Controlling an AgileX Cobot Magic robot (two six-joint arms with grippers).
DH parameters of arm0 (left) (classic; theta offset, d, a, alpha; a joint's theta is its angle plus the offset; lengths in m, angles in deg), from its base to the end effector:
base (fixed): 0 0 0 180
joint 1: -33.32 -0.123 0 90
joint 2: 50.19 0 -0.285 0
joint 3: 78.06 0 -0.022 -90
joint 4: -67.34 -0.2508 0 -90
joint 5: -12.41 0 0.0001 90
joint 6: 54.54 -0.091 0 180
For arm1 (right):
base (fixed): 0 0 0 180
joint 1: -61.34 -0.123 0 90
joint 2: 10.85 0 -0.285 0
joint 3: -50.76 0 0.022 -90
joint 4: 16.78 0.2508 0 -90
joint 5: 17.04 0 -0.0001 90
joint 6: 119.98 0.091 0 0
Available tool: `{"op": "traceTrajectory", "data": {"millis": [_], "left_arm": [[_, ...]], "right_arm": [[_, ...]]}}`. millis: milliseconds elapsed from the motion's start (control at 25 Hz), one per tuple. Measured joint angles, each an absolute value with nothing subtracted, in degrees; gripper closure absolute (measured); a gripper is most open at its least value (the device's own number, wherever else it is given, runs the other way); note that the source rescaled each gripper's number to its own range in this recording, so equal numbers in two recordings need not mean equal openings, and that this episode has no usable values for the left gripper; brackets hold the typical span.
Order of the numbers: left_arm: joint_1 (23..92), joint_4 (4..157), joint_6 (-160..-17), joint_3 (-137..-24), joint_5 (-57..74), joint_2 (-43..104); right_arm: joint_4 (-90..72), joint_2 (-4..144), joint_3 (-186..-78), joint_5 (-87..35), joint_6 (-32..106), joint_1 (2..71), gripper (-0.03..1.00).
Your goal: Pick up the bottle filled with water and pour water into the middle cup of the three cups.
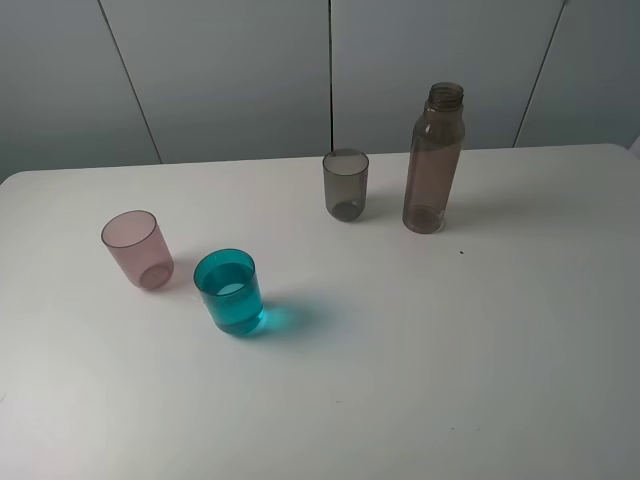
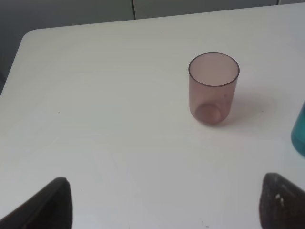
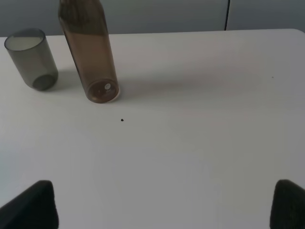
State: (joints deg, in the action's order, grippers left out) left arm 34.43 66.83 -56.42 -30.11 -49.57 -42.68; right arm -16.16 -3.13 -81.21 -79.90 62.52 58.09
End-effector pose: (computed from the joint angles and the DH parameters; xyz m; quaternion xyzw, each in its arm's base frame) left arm -0.0077 0.0009 0.2785 0.0220 0.8543 0.0079 0.5192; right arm -0.0077 0.0004 0.2770 -0.0060 0.8599 0.0310 0.5095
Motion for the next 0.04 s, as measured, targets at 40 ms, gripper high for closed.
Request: {"op": "traceTrajectory", "data": {"millis": [40], "left_arm": [[34.43,66.83,-56.42,-30.11,-49.57,-42.68]], "right_arm": [[-16.16,-3.13,-81.21,-79.90,62.52,58.09,0.08]]}}
